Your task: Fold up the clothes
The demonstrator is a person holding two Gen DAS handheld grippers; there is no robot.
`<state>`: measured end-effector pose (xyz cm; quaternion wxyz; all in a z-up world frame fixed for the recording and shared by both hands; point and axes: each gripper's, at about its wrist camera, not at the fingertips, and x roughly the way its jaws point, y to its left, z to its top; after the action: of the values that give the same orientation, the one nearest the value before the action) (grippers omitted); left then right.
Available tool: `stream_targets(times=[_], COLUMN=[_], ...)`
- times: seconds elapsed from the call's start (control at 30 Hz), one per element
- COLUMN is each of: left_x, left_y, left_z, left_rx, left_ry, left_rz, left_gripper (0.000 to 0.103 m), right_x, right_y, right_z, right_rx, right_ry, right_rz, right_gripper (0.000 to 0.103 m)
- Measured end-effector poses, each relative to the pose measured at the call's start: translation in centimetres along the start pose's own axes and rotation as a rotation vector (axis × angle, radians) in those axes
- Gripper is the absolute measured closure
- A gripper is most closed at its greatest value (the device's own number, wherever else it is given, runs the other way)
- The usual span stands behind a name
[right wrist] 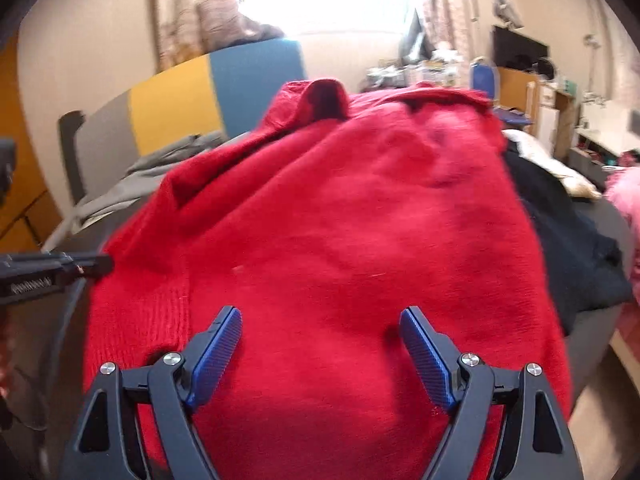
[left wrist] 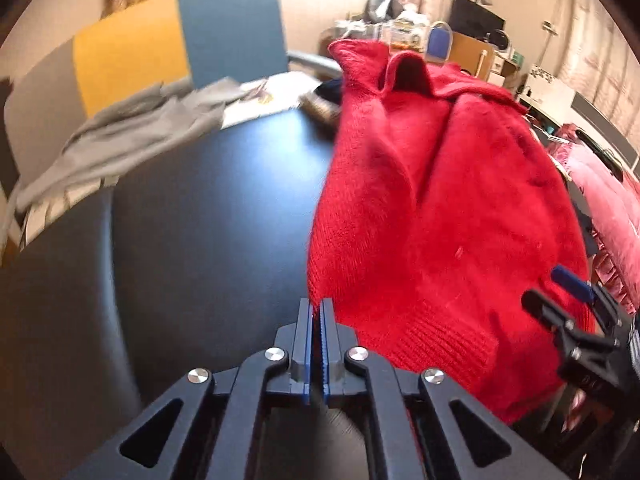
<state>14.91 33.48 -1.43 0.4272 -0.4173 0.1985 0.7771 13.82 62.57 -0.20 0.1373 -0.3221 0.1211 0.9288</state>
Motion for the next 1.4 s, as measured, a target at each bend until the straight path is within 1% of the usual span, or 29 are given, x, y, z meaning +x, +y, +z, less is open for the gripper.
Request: stream_targets(times=[0.1,0.17,0.2,0.27,0.3,0.37,0.4,0.43,0.47,0.5,0.53,0.57,0.63,0.7,0.77,0.8,0.9,1.0,1.03,1.07,1.13,1.2,1.23,1.27,1.3,1.33,1.37,1.4], left_x=[-0.3,-0.5,-1.1,-2.4,-2.9,-3.7,-4.1,-4.5,-4.9,-5.3,-5.7,-6.1,-6.9,-8.3,-8.8,-8.8,-8.2,-7.3,-6.9,-6.0,-4.5,-2.6,-1.7,-0.9,0.0,0.7,1.3,1.7], left_y=[0.4,0.8,1.6,2.2,2.2,2.2,2.6,3.0,3.4,3.8,4.2,4.6,5.3,7.1,7.8,7.7,6.7,5.5,5.1,4.3,2.9,1.6,1.2,0.9,0.7,0.4,0.1,0.0], left_z=[-1.9,-3.2,-4.6,-6.4,-6.8,-7.1,-7.0,-7.0,-7.0,-6.9,-6.9,-6.9,-6.8,-7.2,-6.4,-6.0,-4.3,-2.6,-2.3,-1.7,-0.9,-0.1,0.2,0.6,0.9,1.1,1.2,1.3], left_rx=[-0.021,-0.047,-0.06,-0.074,-0.082,-0.105,-0.121,-0.138,-0.154,-0.17,-0.187,-0.203,-0.236,-0.267,-0.269,-0.252,-0.18,-0.128,-0.1,-0.071,-0.033,-0.031,-0.034,-0.041,-0.048,-0.045,-0.036,-0.027], left_ry=[0.02,0.036,0.045,0.029,0.017,-0.004,-0.01,-0.016,-0.023,-0.029,-0.035,-0.042,-0.054,-0.075,-0.09,-0.088,-0.068,-0.021,0.003,0.03,0.071,0.104,0.117,0.129,0.14,0.149,0.156,0.156], left_rz=[0.015,0.021,0.021,-0.017,-0.028,-0.032,-0.034,-0.036,-0.037,-0.039,-0.041,-0.043,-0.046,-0.05,-0.063,-0.069,-0.095,-0.153,-0.169,-0.175,-0.173,-0.179,-0.172,-0.156,-0.14,-0.124,-0.109,-0.095], left_gripper=[0.103,0.103,0.103,0.103,0.103,0.103,0.103,0.101,0.1,0.099,0.097,0.093,0.09,0.088,0.082,0.082,0.078,0.069,0.059,0.045,0.032,0.032,0.032,0.032,0.032,0.032,0.032,0.032], right_x=[0.9,1.0,0.9,1.1,1.6,3.3,4.7,6.0,6.7,6.6,6.6,6.4,5.3,3.8,2.7,2.1,0.5,-1.0,-1.3,-1.7,-2.5,-3.0,-3.2,-3.4,-3.8,-4.1,-4.4,-4.6], right_y=[1.2,1.5,1.8,2.8,3.7,5.5,6.5,7.5,8.4,9.5,10.5,11.5,13.0,14.2,14.9,15.2,16.8,18.2,18.4,18.5,18.6,18.3,18.0,17.6,16.9,15.8,14.5,12.9], right_z=[0.2,0.7,1.1,2.1,2.6,3.1,3.1,2.9,2.6,2.6,2.5,2.4,1.8,0.6,-0.4,-1.0,-2.5,-4.2,-4.6,-5.1,-5.8,-6.1,-6.0,-5.8,-5.5,-4.9,-4.3,-3.5], right_rx=[0.004,0.031,0.037,0.032,0.02,-0.01,-0.023,-0.029,-0.047,-0.099,-0.152,-0.191,-0.224,-0.276,-0.281,-0.287,-0.35,-0.417,-0.432,-0.452,-0.496,-0.54,-0.559,-0.571,-0.564,-0.545,-0.523,-0.49], right_ry=[0.047,0.054,0.05,0.052,0.057,0.092,0.144,0.202,0.229,0.216,0.203,0.193,0.183,0.158,0.159,0.159,0.15,0.152,0.152,0.15,0.142,0.138,0.134,0.129,0.124,0.122,0.12,0.117], right_rz=[0.042,0.104,0.141,0.212,0.227,0.208,0.212,0.224,0.23,0.225,0.221,0.225,0.26,0.276,0.332,0.361,0.414,0.464,0.474,0.483,0.495,0.501,0.49,0.481,0.48,0.488,0.491,0.485], right_gripper=[0.021,0.021,0.021,0.021,0.021,0.021,0.021,0.027,0.031,0.042,0.076,0.086,0.088,0.09,0.092,0.092,0.092,0.092,0.092,0.092,0.092,0.089,0.084,0.081,0.08,0.077,0.069,0.067])
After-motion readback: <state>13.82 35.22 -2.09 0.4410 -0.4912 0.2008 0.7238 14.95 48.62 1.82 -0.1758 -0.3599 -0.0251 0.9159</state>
